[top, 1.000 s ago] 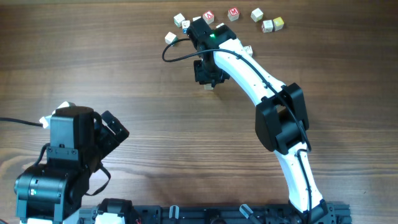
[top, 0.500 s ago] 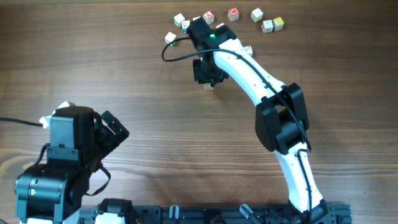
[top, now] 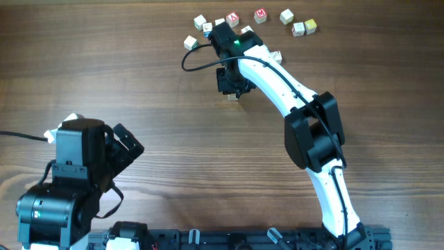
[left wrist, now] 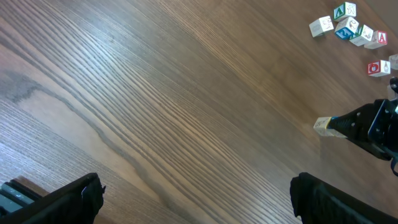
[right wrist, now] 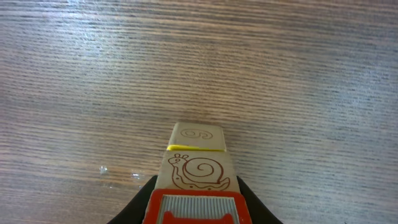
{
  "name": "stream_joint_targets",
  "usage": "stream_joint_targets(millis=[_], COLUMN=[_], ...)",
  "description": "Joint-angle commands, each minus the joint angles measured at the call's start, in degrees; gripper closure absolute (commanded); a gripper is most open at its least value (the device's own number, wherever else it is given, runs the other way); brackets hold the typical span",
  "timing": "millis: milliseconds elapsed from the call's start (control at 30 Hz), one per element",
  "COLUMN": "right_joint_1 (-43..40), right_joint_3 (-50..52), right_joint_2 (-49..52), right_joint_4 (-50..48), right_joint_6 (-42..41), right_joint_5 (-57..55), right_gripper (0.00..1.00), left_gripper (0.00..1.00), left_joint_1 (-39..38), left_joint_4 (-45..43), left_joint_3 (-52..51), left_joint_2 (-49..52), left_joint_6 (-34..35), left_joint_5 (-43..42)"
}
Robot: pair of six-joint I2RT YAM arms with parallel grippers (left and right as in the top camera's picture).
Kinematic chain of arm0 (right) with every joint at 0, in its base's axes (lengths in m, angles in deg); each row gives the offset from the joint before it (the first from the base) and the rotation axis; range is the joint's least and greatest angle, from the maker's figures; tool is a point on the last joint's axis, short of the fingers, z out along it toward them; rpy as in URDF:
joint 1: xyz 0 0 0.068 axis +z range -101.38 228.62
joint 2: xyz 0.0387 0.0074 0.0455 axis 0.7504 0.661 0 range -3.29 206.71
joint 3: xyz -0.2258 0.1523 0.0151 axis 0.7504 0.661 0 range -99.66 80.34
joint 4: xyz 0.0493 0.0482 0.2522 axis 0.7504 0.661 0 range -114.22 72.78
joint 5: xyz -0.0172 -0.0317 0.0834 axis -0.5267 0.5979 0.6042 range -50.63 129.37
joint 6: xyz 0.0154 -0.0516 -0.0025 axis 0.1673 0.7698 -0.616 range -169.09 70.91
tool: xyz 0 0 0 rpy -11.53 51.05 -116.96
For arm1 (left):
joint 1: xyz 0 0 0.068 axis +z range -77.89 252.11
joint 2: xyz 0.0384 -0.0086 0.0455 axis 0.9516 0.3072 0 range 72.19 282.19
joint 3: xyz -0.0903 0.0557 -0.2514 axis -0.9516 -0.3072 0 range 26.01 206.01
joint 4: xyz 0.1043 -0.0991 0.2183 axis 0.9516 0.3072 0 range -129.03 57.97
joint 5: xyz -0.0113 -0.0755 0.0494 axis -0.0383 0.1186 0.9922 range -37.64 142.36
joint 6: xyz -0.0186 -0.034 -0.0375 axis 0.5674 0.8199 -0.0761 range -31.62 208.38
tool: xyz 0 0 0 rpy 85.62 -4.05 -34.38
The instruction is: Form a tower
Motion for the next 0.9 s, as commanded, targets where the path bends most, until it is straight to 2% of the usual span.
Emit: stream_joint_targets(millis=[0, 333, 433, 867], right_joint_1=[0.02, -0.04, -0.04, -0.04], right_joint_3=[0.22, 0.24, 0.24, 0.24], right_joint_2=[0.28, 1.66, 1.68, 1.79], right_joint_4=[-0.33, -0.28, -0.22, 0.48], right_joint_6=[0.92, -0.02, -0.94, -4.44], right_joint_5=[0.13, 1.57, 1.27, 0.0], right_gripper=[0.95, 0.93, 0.89, 0.87], left_gripper=[0.0, 0.0, 0.0, 0.0], left_joint_1=[0.33, 0.33, 0.33, 0.33], left_joint_4=[0.0, 0.0, 0.0, 0.0], left_joint_3=[-0.2, -0.2, -0.2, -0.2], left_joint_2=[0.0, 0.0, 0.0, 0.0], left_joint_6=[0.52, 0.52, 0.52, 0.52], left_joint_5=[-0.11, -0.11, -0.11, -0.11])
